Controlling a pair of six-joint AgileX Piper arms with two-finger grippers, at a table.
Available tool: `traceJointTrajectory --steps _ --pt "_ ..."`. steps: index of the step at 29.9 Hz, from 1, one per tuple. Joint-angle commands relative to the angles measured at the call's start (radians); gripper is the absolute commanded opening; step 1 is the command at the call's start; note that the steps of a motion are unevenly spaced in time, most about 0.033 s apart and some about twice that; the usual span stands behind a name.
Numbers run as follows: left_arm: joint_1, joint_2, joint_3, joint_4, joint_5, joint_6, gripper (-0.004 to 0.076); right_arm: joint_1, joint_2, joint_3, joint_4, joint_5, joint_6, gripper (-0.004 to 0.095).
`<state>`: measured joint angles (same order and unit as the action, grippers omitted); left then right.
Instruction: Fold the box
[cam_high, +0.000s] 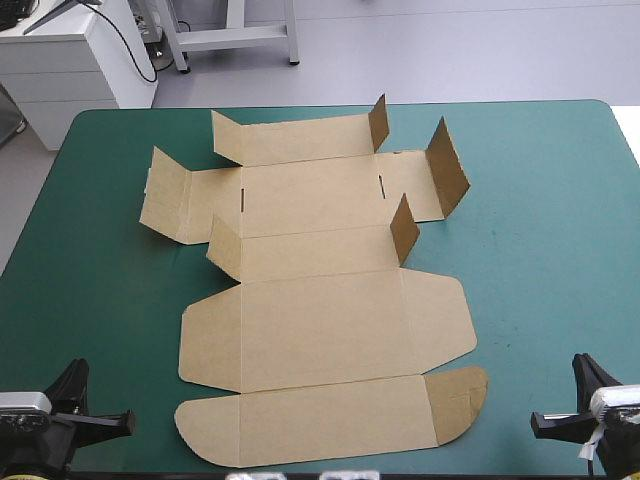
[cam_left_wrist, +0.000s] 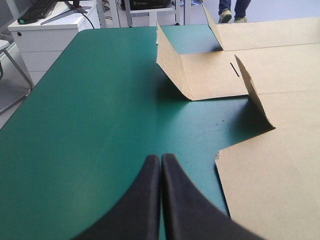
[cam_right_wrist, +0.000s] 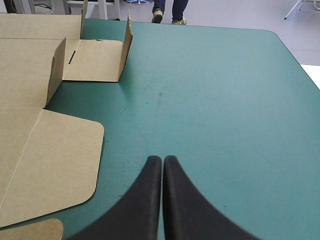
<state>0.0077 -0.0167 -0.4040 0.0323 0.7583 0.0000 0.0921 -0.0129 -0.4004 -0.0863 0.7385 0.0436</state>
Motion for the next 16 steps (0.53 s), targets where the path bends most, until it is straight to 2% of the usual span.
traceJointTrajectory --steps 1,11,16 --pt "-0.004 -0.008 -0.023 -0.002 -0.071 0.0 -0.0008 -0.01 -0.025 -0.035 -0.015 -0.071 0.001 -0.0002" --pt "-0.004 -0.008 -0.023 -0.002 -0.071 -0.006 -0.0008 -0.01 -0.025 -0.035 -0.015 -0.071 0.001 -0.0002" --pt "-0.004 -0.008 -0.023 -0.002 -0.071 -0.006 -0.0008 -0.01 0.001 -0.041 0.034 -0.089 0.006 -0.0002"
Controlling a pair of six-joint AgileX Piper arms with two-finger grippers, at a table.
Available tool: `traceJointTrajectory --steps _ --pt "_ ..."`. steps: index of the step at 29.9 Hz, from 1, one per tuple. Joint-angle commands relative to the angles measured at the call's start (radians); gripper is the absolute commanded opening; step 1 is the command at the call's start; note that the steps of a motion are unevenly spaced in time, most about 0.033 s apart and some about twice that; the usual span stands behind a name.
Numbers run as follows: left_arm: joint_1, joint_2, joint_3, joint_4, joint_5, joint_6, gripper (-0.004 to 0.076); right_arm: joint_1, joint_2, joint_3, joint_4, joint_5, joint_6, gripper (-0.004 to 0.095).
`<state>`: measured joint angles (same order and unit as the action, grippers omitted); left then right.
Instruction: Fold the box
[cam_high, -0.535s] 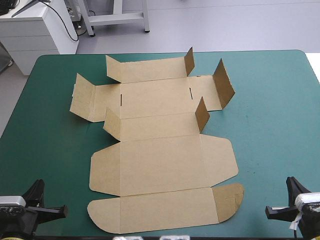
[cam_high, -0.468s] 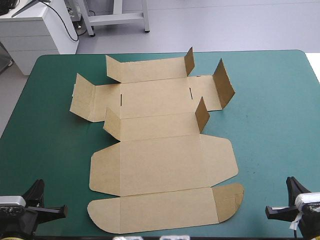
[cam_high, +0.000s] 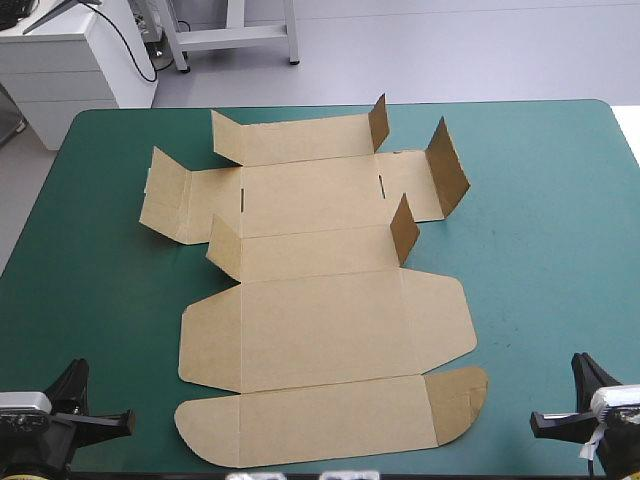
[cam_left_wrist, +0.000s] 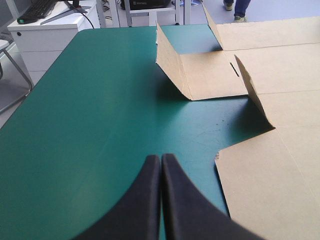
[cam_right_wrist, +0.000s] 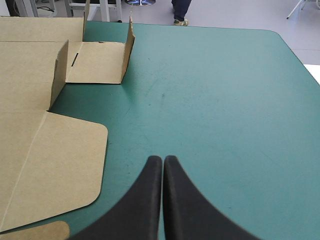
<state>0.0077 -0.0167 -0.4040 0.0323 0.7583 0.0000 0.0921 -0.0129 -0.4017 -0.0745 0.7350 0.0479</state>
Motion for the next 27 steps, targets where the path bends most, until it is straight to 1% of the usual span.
traceJointTrajectory --steps 1,5,10,12,18,22,25,27 --pt "-0.004 -0.008 -0.023 -0.002 -0.071 -0.006 -0.0008 -0.01 0.023 -0.05 0.034 -0.081 0.002 -0.0002" --pt "-0.004 -0.008 -0.023 -0.002 -0.071 -0.006 -0.0008 -0.01 0.162 -0.135 0.075 -0.075 -0.031 -0.0002" --pt "-0.004 -0.008 -0.023 -0.002 -0.071 -0.006 -0.0008 -0.01 0.392 -0.324 0.207 -0.065 -0.165 -0.0002" --pt "-0.004 -0.008 -0.023 -0.002 -0.071 -0.006 -0.0008 -0.01 0.492 -0.406 0.264 -0.044 -0.217 -0.0002" --pt "-0.004 -0.008 -0.023 -0.002 -0.071 -0.006 -0.0008 -0.01 0.77 -0.593 0.391 0.029 -0.295 0.0" --pt "-0.004 -0.008 -0.023 -0.002 -0.071 -0.006 -0.0008 -0.01 0.941 -0.697 0.506 0.049 -0.408 0.0001" --pt "-0.004 -0.008 -0.023 -0.002 -0.071 -0.006 -0.0008 -0.01 1.044 -0.758 0.577 0.047 -0.488 0.0028" --pt "-0.004 -0.008 -0.023 -0.002 -0.071 -0.006 -0.0008 -0.01 1.1 -0.795 0.587 0.047 -0.507 0.0075"
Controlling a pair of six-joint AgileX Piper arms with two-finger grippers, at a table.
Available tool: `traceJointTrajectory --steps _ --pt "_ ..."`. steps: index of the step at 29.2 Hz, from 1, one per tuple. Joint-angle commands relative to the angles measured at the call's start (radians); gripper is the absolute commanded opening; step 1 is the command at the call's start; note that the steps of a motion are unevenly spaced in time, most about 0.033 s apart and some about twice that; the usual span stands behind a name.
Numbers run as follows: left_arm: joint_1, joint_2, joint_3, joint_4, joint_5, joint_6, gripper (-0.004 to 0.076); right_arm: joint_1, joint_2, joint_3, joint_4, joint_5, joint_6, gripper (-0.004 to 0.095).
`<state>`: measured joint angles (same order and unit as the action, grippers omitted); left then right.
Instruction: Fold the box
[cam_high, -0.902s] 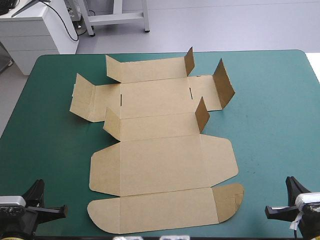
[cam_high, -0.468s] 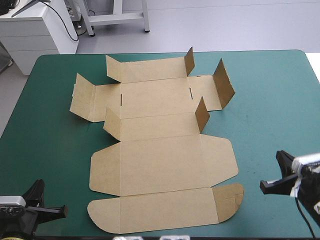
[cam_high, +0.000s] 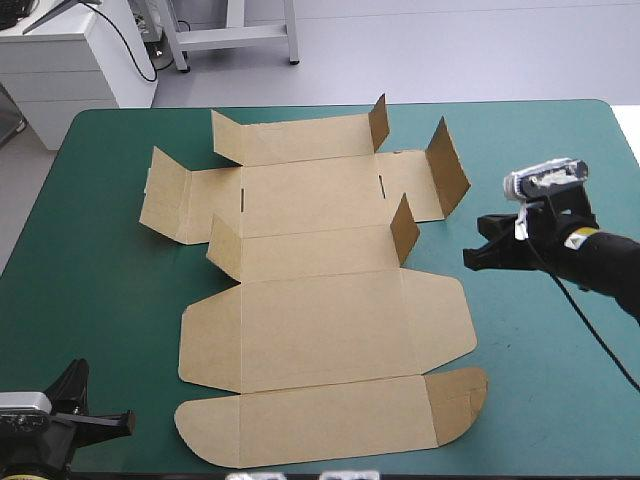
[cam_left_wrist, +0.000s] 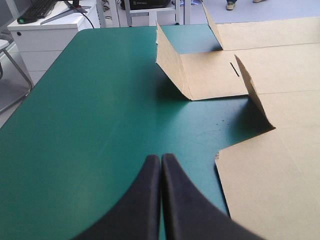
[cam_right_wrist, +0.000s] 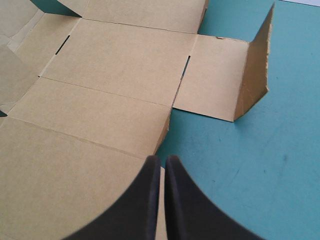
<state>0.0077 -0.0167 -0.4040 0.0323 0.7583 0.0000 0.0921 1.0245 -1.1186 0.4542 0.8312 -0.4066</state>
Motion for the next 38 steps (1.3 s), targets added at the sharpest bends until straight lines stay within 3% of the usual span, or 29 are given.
traceJointTrajectory --steps 1,3,7,11,14,21,28,36,38 --pt "-0.004 -0.008 -0.023 -0.002 -0.071 -0.006 -0.0008 -0.01 0.103 -0.105 0.058 -0.049 -0.06 0.0113" --pt "-0.004 -0.008 -0.023 -0.002 -0.071 -0.006 -0.0008 -0.01 0.161 -0.141 0.058 -0.03 -0.064 0.0214" --pt "-0.004 -0.008 -0.023 -0.002 -0.071 -0.006 -0.0008 -0.01 0.303 -0.232 0.104 0.053 -0.064 0.0526" --pt "-0.004 -0.008 -0.023 -0.002 -0.071 -0.006 -0.0008 -0.008 0.424 -0.314 0.149 0.108 -0.06 0.0672" --pt "-0.004 -0.008 -0.023 -0.002 -0.071 -0.006 -0.0008 0.02 0.508 -0.381 0.108 0.124 -0.017 0.0678" --pt "-0.004 -0.008 -0.023 -0.002 -0.071 -0.006 -0.0008 0.131 0.69 -0.551 -0.138 0.166 0.147 0.0678" --pt "-0.004 -0.008 -0.023 -0.002 -0.071 -0.006 -0.0008 0.139 0.833 -0.647 -0.134 0.293 0.188 0.0678" --pt "-0.004 -0.008 -0.023 -0.002 -0.071 0.0 -0.0008 0.139 0.942 -0.684 -0.124 0.355 0.189 0.0669" --pt "-0.004 -0.008 -0.023 -0.002 -0.071 0.0 -0.0008 0.143 0.946 -0.684 -0.113 0.353 0.184 0.0554"
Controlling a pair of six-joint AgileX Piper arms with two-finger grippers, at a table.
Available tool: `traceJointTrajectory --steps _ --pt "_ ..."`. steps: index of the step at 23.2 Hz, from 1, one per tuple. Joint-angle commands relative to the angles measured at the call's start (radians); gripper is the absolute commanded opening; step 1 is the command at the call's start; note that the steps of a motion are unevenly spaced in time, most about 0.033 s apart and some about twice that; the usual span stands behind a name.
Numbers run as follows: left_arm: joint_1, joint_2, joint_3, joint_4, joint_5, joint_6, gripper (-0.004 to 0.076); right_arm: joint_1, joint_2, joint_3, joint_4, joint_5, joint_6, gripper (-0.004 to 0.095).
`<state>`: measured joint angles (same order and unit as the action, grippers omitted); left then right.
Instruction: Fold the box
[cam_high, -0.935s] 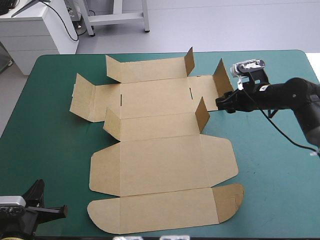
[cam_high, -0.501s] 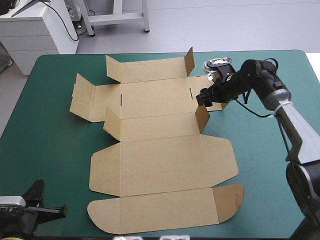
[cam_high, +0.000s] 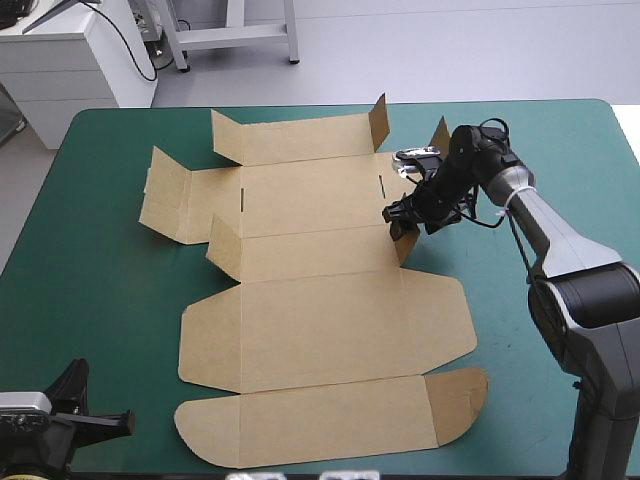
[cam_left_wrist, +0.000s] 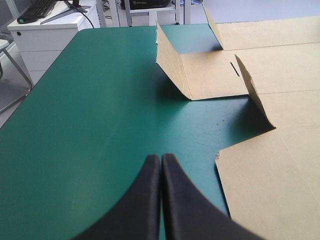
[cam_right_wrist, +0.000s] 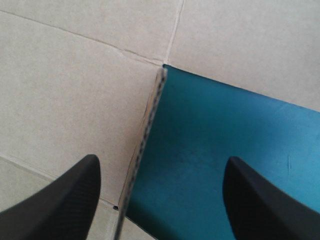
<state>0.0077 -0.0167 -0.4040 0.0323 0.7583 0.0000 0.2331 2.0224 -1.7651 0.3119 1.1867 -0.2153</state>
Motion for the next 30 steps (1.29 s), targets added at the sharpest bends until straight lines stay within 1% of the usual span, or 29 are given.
traceJointTrajectory --steps 1,2,3,4,5,6,7,9,10,11,13,14,16,17,19,21,24,28,30 --pt "-0.004 -0.008 -0.023 -0.002 -0.071 0.0 -0.0008 0.008 -0.05 -0.039 0.029 -0.003 -0.02 0.0384" --pt "-0.004 -0.008 -0.023 -0.002 -0.071 0.0 -0.0008 0.014 -0.05 -0.043 0.03 0.0 -0.031 0.0297" --pt "-0.004 -0.008 -0.023 -0.002 -0.071 0.0 -0.0008 0.025 -0.05 -0.055 0.04 -0.002 -0.066 0.006" --pt "-0.004 -0.008 -0.023 -0.002 -0.071 0.0 -0.0008 0.029 -0.05 -0.065 0.043 -0.002 -0.078 -0.002" --pt "-0.004 -0.008 -0.023 -0.002 -0.071 0.0 -0.0008 0.04 -0.048 -0.093 0.046 0.008 -0.105 -0.0007" --pt "-0.004 -0.008 -0.023 -0.002 -0.071 0.0 -0.0008 0.045 -0.038 -0.126 0.046 0.046 -0.135 -0.0021" --pt "-0.004 -0.008 -0.023 -0.002 -0.071 0.0 -0.0008 0.049 -0.03 -0.152 0.044 0.059 -0.144 -0.0021" --pt "-0.004 -0.008 -0.023 -0.002 -0.071 0.0 -0.0008 0.049 -0.02 -0.179 0.068 0.059 -0.269 -0.0021" --pt "-0.004 -0.008 -0.023 -0.002 -0.071 0.0 -0.0008 0.054 -0.018 -0.189 0.082 0.059 -0.4 -0.0021" --pt "-0.004 -0.008 -0.023 -0.002 -0.071 0.0 -0.0008 0.058 -0.018 -0.199 0.077 0.059 -0.463 -0.0021" --pt "-0.004 -0.008 -0.023 -0.002 -0.071 0.0 -0.0008 0.067 -0.018 -0.232 0.077 0.059 -0.688 -0.0021" --pt "-0.004 -0.008 -0.023 -0.002 -0.071 0.0 -0.0008 0.071 -0.018 -0.249 0.089 0.057 -0.846 -0.0021" --pt "-0.004 -0.008 -0.023 -0.002 -0.071 0.0 -0.0008 0.074 -0.018 -0.272 0.103 0.046 -0.982 -0.0021" --pt "-0.004 -0.008 -0.023 -0.002 -0.071 0.0 -0.0008 0.077 -0.018 -0.29 0.102 0.017 -1.036 -0.0021" --pt "-0.004 -0.008 -0.023 -0.002 -0.071 0.0 -0.0008 0.077 -0.018 -0.316 0.113 -0.046 -1.097 -0.0021" --pt "-0.004 -0.008 -0.023 -0.002 -0.071 0.0 -0.0008 0.077 -0.018 -0.324 0.136 -0.081 -1.147 -0.0021" --pt "-0.004 -0.008 -0.023 -0.002 -0.071 0.0 -0.0008 0.077 -0.016 -0.324 0.176 -0.098 -1.215 -0.0021" --pt "-0.004 -0.008 -0.023 -0.002 -0.071 0.0 -0.0008 0.081 -0.008 -0.324 0.201 -0.1 -1.211 -0.0021" --pt "-0.004 -0.008 -0.023 -0.002 -0.071 0.0 -0.0008 0.088 0.002 -0.324 0.203 -0.1 -1.173 -0.0021"
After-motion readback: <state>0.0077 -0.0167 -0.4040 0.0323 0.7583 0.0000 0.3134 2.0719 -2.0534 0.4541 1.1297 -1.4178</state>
